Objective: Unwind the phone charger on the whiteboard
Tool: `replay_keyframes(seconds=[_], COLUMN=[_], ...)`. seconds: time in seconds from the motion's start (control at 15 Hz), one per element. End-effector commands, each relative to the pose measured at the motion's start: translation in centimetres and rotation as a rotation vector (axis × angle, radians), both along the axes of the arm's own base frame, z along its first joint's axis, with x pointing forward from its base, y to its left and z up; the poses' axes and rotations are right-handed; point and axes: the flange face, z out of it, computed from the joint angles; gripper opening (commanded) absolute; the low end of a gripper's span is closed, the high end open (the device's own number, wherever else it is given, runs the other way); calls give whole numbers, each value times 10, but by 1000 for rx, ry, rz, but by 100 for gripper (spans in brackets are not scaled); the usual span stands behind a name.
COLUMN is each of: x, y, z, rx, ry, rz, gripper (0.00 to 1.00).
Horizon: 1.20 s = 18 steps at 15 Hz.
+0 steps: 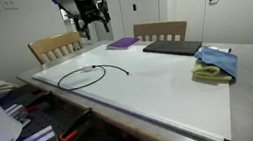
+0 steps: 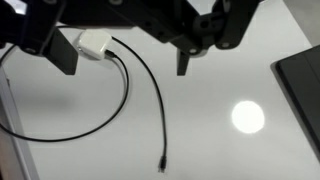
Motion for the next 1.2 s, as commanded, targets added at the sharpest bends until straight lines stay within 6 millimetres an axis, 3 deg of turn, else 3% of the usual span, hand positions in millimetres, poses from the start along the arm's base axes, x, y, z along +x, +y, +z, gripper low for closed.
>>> replay_keyframes(seconds=[0.0, 0.27, 0.53, 1.13], x=[11, 17, 11, -7], y=[-30, -64, -87, -100], z=[-10, -24, -48, -137], rx=[-7, -2, -1, 32], ry=[-51, -45, -39, -24], rz=[101, 129, 106, 212], gripper=[100, 100, 100, 100])
